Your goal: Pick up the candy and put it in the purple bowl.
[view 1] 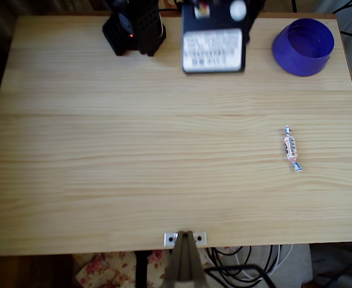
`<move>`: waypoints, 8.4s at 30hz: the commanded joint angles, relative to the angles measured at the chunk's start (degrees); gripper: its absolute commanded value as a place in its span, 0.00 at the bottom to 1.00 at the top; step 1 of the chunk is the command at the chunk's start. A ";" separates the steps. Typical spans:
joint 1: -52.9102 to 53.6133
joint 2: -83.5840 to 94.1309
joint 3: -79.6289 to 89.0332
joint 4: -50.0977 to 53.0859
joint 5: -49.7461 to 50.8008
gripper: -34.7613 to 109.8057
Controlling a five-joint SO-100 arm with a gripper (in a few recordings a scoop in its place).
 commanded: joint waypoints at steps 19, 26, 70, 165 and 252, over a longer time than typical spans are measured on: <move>-3.52 -29.00 -15.64 -15.03 4.83 0.34; -6.68 -37.44 -24.87 -13.62 7.82 0.38; -6.68 -88.59 -91.32 -8.17 5.63 0.43; -5.45 -91.67 -100.72 3.52 4.04 0.24; -40.87 -44.91 -34.28 -26.37 -24.70 0.24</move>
